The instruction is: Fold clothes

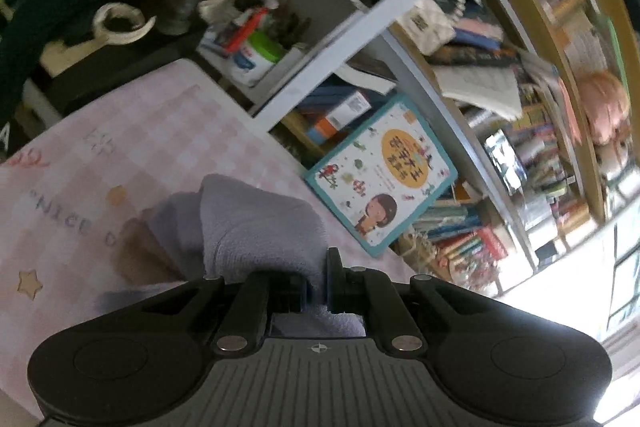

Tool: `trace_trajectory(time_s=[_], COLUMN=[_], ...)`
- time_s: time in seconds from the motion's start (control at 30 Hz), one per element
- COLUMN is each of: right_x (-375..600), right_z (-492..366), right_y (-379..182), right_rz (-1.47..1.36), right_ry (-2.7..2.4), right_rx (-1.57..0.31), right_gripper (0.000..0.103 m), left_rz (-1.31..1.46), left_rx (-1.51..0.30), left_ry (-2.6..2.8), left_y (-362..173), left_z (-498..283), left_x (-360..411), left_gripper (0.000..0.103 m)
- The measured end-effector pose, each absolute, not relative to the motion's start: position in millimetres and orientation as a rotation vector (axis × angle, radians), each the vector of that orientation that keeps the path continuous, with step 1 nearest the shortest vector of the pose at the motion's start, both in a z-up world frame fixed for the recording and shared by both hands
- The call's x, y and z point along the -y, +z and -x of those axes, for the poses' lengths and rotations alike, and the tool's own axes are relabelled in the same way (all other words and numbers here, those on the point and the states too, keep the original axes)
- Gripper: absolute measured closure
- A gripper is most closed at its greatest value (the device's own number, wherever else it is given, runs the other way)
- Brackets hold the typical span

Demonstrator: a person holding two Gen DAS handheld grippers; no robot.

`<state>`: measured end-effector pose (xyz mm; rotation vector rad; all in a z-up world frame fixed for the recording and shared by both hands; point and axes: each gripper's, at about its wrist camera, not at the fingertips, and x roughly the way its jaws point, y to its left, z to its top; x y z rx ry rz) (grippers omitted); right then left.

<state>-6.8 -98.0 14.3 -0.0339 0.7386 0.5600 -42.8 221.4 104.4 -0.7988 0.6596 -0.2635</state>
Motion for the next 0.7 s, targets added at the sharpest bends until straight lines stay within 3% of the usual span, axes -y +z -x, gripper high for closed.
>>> trace_trajectory(time_s=[0.03,0.1,0.13,0.27,0.43,0.53,0.6,0.7], right_x=[101,103,105,130,157,176,190,207], right_z=[5,-3,-8,-41,-25,11,31,54], right_y=[14,17,22,69,173,205,203,151], right_rz=[-0.007,-0.027,-0.019,-0.005,0.114,0.141,0.161,0.219], right_ry=[0.584,0.604,0.573,0.437,0.31,0.3,0.33,0.385], right_rx=[-0.743,-0.768,-0.758,-0.634,-0.181,-0.013,-0.03,-0.303], right_gripper=[0.061,0.091,0.094,0.098,0.098,0.097,0.097,0.094], left_rz=[0.823,0.826,0.814,0.768,0.67,0.614,0.584,0.584], left_rx=[-0.656,-0.647,-0.643,-0.586,-0.386,-0.313,-0.376,-0.668], left_ry=[-0.262,-0.272,-0.28,-0.35,-0.504,-0.651,-0.709,-0.713], left_y=[101,95,93,105,174,191,180,119], left_z=[38,24,14,-41,-67,-53,-46,-40], left_x=[-222,-219,-215,-196,-169,-157,-150,-141], left_gripper=[0.096,0.096,0.096,0.097,0.096,0.095,0.092,0.089])
